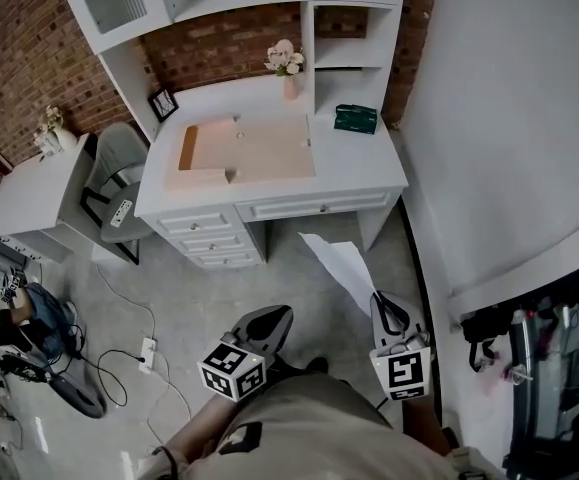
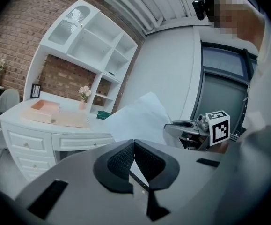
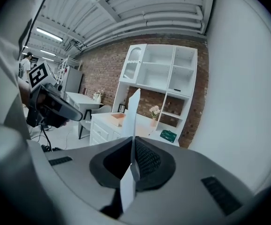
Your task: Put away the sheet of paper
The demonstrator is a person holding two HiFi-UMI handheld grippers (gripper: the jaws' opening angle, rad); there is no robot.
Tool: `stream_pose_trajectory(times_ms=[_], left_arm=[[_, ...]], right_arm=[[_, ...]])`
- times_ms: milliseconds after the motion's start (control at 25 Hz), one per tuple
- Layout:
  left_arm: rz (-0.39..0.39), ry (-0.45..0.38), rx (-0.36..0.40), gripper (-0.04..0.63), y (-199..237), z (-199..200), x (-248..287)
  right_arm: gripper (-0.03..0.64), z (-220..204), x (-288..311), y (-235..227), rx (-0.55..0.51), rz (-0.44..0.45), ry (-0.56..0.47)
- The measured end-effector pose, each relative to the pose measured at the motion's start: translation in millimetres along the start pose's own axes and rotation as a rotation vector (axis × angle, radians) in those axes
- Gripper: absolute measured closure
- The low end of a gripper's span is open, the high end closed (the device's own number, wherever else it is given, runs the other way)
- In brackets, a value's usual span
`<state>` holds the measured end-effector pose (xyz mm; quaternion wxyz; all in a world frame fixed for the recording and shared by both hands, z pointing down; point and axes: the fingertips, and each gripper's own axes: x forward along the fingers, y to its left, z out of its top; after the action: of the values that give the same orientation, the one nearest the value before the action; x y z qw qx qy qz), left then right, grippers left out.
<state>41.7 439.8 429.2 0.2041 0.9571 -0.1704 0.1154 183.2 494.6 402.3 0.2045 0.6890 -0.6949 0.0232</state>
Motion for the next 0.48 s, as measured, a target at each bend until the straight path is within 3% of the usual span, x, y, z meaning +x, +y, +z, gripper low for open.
stream_pose_trajectory(times_ms=[480], left_arm=[[-0.008,0.017,-0.034,0.578,27,6,9]], right_arm=[[0.589,15,28,7,0.025,0.048,0.005]])
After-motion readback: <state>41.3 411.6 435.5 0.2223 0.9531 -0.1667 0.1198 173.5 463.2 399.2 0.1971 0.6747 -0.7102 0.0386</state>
